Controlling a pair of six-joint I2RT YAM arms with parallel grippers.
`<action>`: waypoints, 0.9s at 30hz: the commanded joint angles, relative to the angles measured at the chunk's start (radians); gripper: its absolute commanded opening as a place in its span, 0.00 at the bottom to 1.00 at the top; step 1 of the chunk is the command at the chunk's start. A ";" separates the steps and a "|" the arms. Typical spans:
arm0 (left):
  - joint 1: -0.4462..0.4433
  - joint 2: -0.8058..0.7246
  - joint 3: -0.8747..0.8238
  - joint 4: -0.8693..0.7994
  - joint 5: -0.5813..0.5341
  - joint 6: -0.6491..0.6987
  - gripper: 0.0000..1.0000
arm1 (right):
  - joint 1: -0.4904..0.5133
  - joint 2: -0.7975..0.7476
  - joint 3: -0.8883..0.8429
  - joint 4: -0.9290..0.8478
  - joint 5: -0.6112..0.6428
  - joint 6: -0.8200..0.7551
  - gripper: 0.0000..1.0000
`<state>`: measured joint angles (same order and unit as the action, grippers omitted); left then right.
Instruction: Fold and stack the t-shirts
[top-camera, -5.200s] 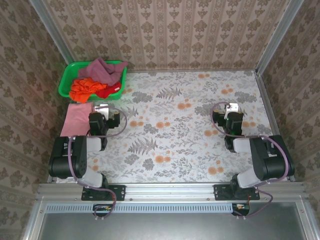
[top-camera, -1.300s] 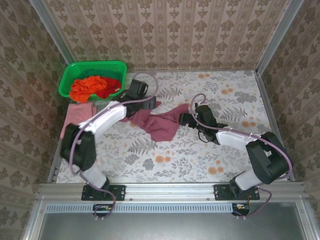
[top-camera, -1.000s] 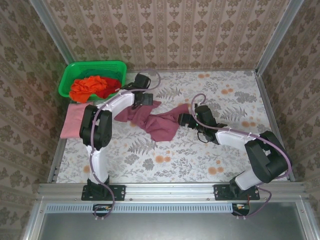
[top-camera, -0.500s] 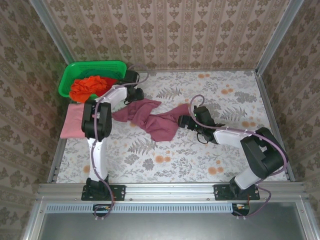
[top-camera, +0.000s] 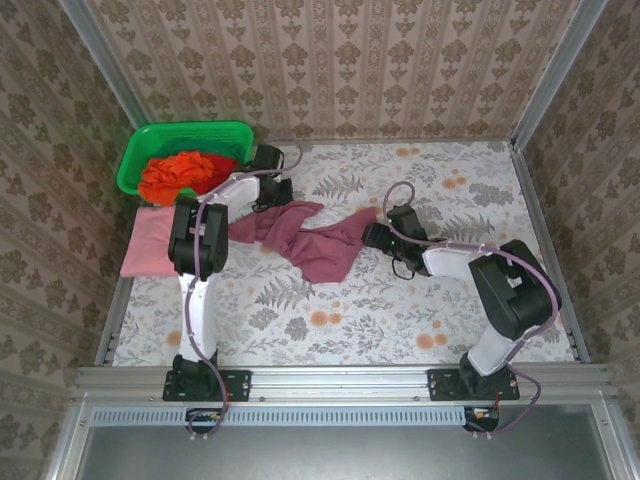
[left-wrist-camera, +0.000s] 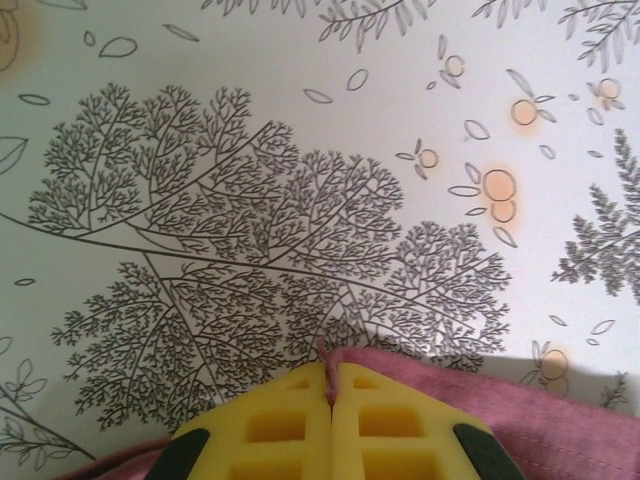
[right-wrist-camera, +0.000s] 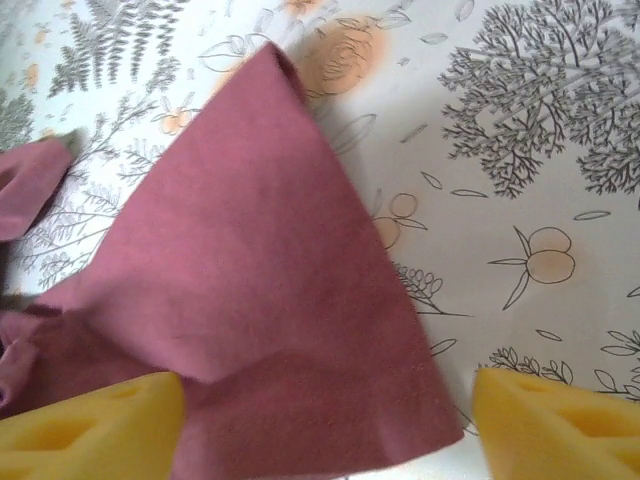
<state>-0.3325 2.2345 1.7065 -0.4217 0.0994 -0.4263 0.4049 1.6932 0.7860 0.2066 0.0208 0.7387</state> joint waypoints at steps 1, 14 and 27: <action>0.004 -0.063 -0.026 0.030 0.019 -0.012 0.00 | -0.005 0.060 0.071 -0.024 -0.076 0.050 0.68; 0.003 -0.296 -0.176 0.252 0.049 0.048 0.00 | -0.101 -0.013 0.191 -0.092 -0.177 -0.050 0.00; 0.023 -0.591 -0.116 0.250 0.042 0.056 0.00 | -0.168 -0.314 0.232 -0.151 -0.195 -0.194 0.51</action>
<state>-0.3138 1.6691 1.5787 -0.1719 0.1276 -0.3733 0.2169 1.3640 1.0271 0.1024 -0.1406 0.5976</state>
